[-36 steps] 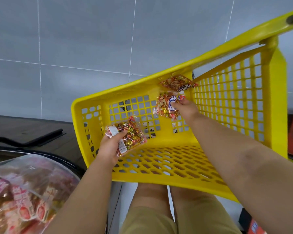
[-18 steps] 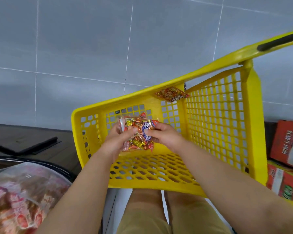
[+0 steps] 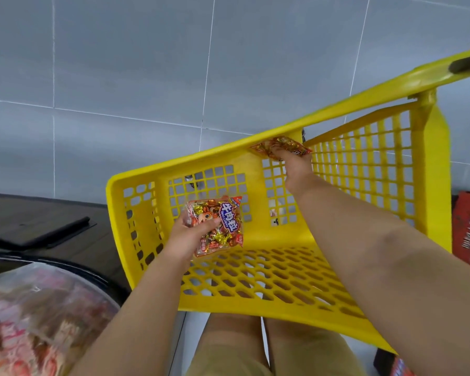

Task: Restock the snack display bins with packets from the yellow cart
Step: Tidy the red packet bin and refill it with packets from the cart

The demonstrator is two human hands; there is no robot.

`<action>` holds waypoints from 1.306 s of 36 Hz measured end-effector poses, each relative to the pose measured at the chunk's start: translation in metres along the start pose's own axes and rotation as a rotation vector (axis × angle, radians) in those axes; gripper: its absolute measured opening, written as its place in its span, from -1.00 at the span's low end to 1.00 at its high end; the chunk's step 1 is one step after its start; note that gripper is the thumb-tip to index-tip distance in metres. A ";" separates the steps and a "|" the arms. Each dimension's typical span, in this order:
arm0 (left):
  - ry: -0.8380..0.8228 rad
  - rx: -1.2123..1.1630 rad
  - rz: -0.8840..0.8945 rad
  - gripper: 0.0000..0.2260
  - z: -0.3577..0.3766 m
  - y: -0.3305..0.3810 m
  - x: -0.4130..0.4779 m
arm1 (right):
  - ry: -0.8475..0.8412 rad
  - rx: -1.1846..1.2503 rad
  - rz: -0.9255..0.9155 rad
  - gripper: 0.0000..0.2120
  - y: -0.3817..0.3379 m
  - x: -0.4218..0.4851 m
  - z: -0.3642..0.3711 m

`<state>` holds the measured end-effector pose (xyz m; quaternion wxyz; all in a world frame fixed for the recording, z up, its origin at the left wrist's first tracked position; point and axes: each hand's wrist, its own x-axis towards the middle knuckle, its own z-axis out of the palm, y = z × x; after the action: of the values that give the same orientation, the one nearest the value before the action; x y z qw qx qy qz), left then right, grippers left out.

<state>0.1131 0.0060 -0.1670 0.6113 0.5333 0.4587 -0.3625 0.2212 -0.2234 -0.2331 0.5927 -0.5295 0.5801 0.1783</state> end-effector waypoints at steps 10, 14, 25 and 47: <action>0.100 0.031 -0.037 -0.16 -0.022 -0.002 -0.009 | -0.052 -0.080 -0.023 -0.47 0.014 -0.006 -0.026; 0.133 0.018 -0.018 -0.27 -0.024 0.002 -0.017 | -0.072 -0.080 -0.080 -0.60 0.021 -0.021 -0.039; 0.140 -0.063 0.075 -0.49 -0.029 -0.006 -0.075 | -0.448 -0.142 0.074 -0.53 0.034 -0.111 -0.071; 0.598 -0.607 0.263 -0.28 -0.081 -0.140 -0.319 | -1.220 -0.965 0.103 -0.56 0.067 -0.324 -0.040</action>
<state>-0.1325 0.0471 0.0896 0.6216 0.4649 0.6292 0.0395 0.0608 -0.1014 0.0320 0.5021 -0.5095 0.0337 0.6980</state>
